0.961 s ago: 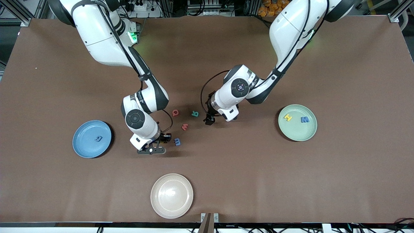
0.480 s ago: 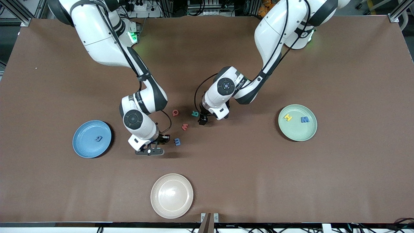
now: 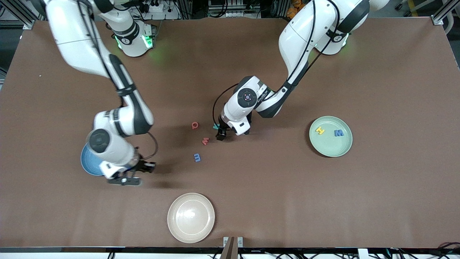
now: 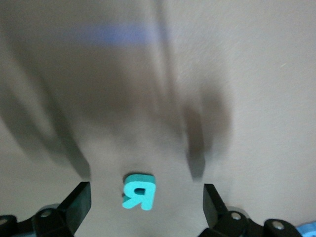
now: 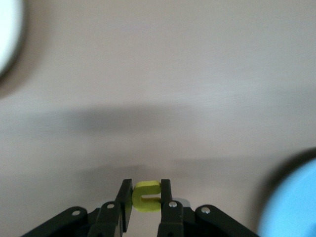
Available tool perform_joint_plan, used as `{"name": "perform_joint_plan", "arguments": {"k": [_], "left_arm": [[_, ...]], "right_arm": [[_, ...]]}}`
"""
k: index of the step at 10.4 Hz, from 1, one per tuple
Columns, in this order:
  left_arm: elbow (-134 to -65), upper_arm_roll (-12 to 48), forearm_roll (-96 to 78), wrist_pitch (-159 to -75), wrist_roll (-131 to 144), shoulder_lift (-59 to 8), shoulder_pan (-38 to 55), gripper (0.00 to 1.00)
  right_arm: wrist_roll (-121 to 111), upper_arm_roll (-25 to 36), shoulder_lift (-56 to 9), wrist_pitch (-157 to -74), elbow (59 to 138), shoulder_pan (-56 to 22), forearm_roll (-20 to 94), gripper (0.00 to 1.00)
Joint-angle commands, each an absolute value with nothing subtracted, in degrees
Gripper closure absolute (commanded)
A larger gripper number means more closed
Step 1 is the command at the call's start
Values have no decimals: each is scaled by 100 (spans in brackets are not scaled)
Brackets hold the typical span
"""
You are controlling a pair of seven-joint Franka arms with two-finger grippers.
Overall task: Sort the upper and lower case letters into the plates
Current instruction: 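Carry the u to the blue plate while the left gripper grasps R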
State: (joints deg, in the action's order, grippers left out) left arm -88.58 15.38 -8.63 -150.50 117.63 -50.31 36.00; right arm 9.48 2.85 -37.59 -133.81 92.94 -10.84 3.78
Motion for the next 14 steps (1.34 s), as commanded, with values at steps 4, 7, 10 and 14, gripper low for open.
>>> {"name": "perform_joint_plan", "arguments": {"k": [4, 7, 10, 14], "left_arm": [[-8684, 1450, -905, -15091, 11435, -5185, 3726, 13], [-8675, 1450, -914, -15091, 11426, -5221, 3727, 31], [-8675, 1450, -914, -15100, 11426, -5221, 3727, 56], [-8666, 1450, -914, -15091, 11259, -5212, 3709, 84]], "right_arm": [[-831, 193, -2954, -12999, 10334, 287, 343, 100], [-1467, 193, -2953, -13122, 10459, 553, 325, 91], [-1450, 176, -2997, -13113, 10407, 449, 308, 0], [-1336, 167, -3251, -13034, 9863, -192, 386, 0]]}}
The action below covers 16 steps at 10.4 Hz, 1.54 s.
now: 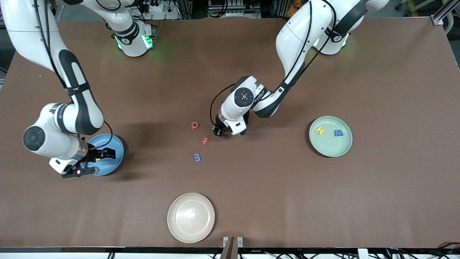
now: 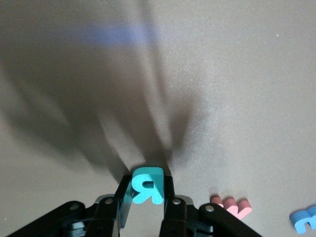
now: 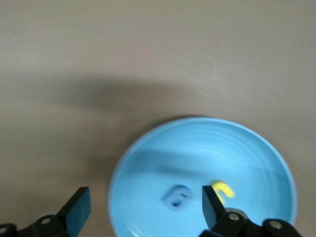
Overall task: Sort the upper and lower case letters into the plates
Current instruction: 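Carry the u to the blue plate while the left gripper grasps R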
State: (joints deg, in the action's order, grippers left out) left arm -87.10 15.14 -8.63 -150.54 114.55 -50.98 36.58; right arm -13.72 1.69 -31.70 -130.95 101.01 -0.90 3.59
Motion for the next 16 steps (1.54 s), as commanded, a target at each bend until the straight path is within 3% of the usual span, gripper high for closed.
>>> {"name": "perform_joint_plan", "arguments": {"k": [1, 6, 11, 12, 16], "left_arm": [[-8666, 1450, -914, -15091, 11259, -5212, 3700, 88], [-8657, 1450, -914, -14951, 11127, -5063, 3525, 89], [-8420, 1616, -940, -14100, 10698, -4826, 3078, 91], [-8420, 1695, -932, -13793, 10444, -4729, 2850, 98], [-8516, 2109, -941, -11757, 8619, -4080, 1568, 98]], "right_arm": [[-1249, 158, -3304, -13043, 9818, -306, 395, 0], [-203, 150, -3401, -13052, 9765, -896, 404, 0], [1428, 149, -3630, -13060, 9457, -1756, 502, 0], [1720, 149, -3682, -13052, 9396, -1897, 501, 0], [3545, 149, -3752, -13113, 9387, -2634, 510, 0]]}}
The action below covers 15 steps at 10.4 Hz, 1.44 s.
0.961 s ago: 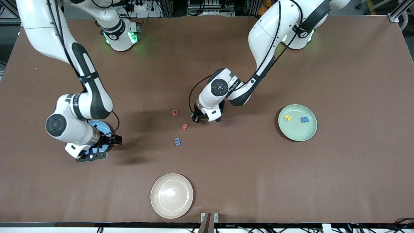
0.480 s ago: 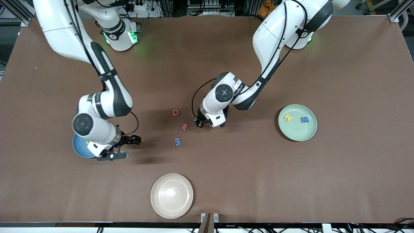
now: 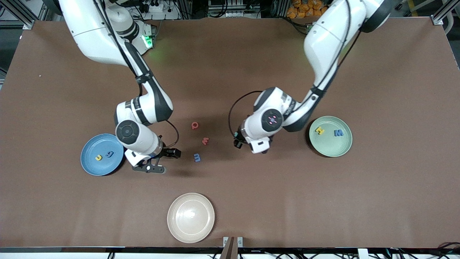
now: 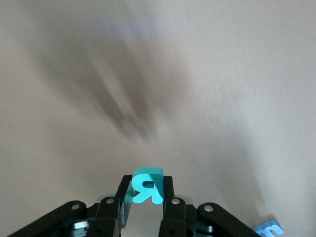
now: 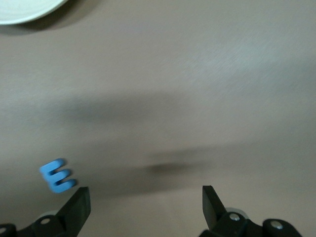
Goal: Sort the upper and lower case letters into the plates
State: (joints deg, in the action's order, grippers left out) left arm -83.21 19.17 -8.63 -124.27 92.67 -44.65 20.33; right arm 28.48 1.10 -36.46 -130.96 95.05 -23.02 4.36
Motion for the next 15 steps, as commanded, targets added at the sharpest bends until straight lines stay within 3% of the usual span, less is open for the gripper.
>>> {"name": "perform_joint_plan", "arguments": {"k": [1, 4, 8, 10, 13, 14, 15], "left_arm": [[-8621, 2109, -940, -11055, 7917, -3852, 1338, 98], [-9357, 2083, -749, -9960, 5739, -3088, 452, 98], [-10457, 2100, 84, -10028, 2591, -2610, -1218, 97], [-10905, 2109, 123, -10614, 2408, -2610, -1398, 96], [-11012, 2171, 123, -10783, 2382, -2663, -1389, 89], [-11021, 2171, 123, -10802, 2391, -2663, -1389, 85], [-11013, 2171, 123, -10802, 2391, -2663, -1380, 43]], "right_arm": [[4021, 149, -3796, -13122, 9387, -2854, 492, 0], [5182, 149, -3980, -13227, 9387, -3400, 510, 0], [5624, 141, -4210, -13676, 9387, -3437, 562, 0], [5634, 141, -4245, -13676, 9396, -3437, 571, 0], [5783, 70, -4306, -13780, 9396, -3445, 580, 0], [5801, 53, -4368, -13860, 9396, -3454, 580, 0], [5870, 61, -4386, -13860, 9387, -3524, 580, 0]]}}
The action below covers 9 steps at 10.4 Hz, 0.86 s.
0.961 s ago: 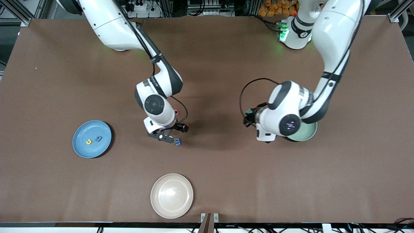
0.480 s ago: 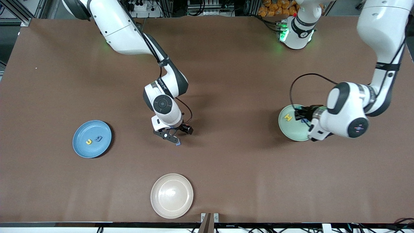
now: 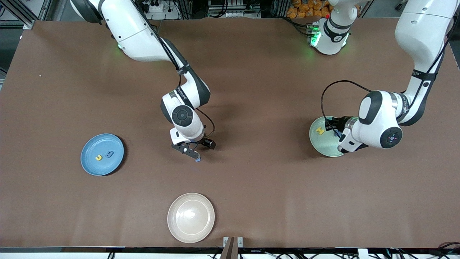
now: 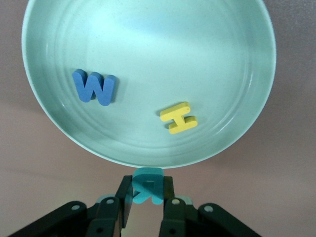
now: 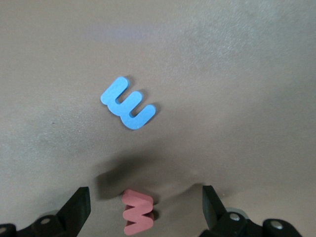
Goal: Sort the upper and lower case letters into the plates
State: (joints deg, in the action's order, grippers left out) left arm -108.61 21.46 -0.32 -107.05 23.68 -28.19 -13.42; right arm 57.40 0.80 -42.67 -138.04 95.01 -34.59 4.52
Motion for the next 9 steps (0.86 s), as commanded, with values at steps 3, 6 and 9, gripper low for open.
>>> {"name": "perform_joint_plan", "arguments": {"k": [3, 6, 9], "left_arm": [[-11013, 2180, 123, -10802, 2391, -2646, -1371, 0], [-10986, 2345, 114, -10793, 2487, -2637, -1354, 0], [-10846, 2732, -104, -10793, 3064, -2654, -1319, 0]], "right_arm": [[5915, 53, -4386, -13852, 9387, -3568, 615, 0], [5924, 62, -4386, -13843, 9396, -3630, 615, 0], [5968, 62, -4377, -13860, 9396, -3639, 633, 100]]}}
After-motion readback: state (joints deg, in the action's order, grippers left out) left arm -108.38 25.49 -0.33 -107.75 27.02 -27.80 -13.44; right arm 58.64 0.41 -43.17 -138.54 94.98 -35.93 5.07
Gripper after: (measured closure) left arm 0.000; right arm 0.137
